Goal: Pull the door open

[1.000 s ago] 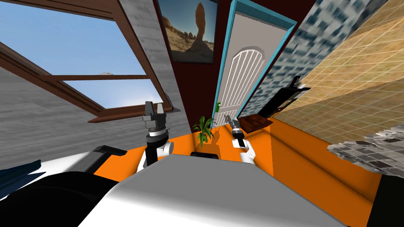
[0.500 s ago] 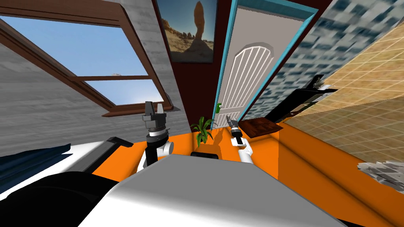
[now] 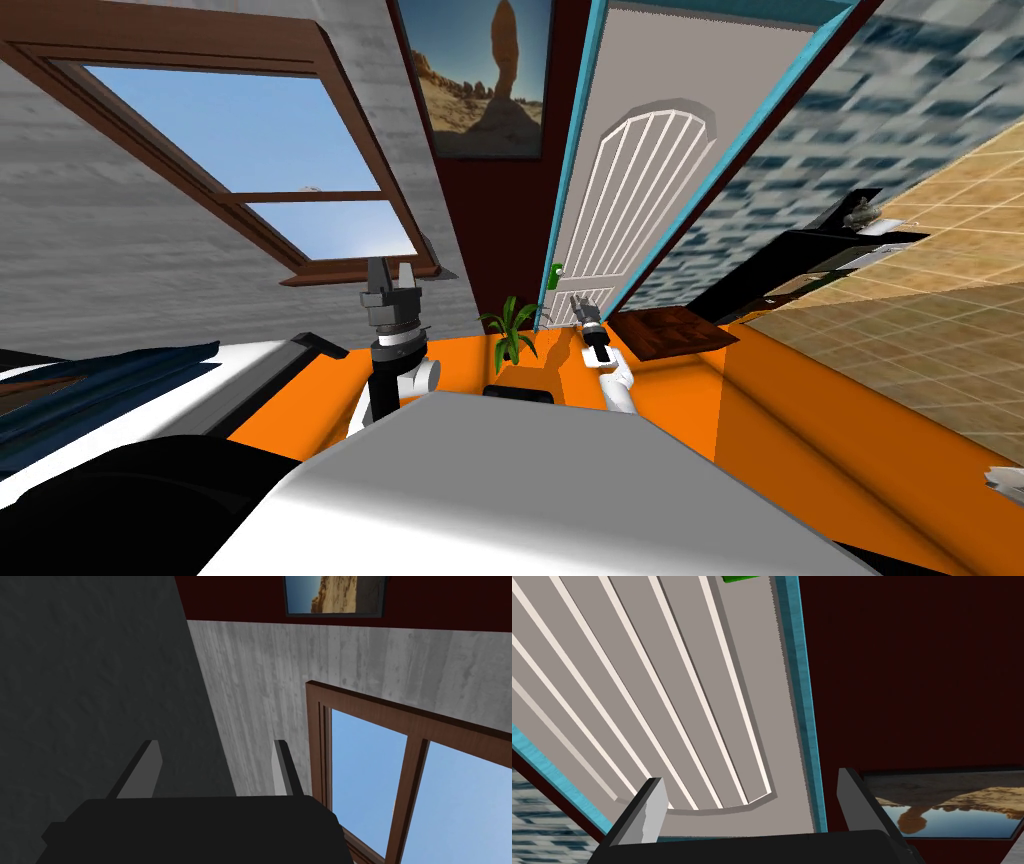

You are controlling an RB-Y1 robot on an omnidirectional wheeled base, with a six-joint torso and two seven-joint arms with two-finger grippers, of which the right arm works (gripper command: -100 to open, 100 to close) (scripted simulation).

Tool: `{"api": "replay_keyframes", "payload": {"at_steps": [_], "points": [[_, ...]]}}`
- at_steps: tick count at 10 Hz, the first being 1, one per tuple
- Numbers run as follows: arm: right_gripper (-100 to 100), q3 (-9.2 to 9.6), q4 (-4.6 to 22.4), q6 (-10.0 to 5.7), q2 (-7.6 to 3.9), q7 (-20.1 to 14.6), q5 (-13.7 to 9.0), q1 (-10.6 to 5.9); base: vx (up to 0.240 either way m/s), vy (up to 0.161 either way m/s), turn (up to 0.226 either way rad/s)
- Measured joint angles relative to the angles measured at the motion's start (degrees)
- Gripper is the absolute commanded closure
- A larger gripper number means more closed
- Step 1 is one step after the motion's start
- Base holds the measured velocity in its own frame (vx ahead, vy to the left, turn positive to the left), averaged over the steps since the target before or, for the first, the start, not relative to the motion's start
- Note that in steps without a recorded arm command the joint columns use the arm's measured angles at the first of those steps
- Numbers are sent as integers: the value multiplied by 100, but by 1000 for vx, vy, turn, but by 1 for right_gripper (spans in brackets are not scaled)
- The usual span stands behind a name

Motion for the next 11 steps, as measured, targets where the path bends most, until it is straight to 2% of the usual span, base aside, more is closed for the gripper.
{"api": "replay_keyframes", "payload": {"at_steps": [3, 5, 9, 11], "points": [[-100, -147, 469, 20, 70, 303, 178, -290, 28, -174, 177], [-100, -199, 630, 79, 119, 456, 283, -386, 72, -143, 122], [-100, -368, 1170, 136, 243, 818, 503, -729, 82, -150, 137], [-100, -420, 1359, 179, 320, 976, 619, -839, 112, -140, 113]]}}
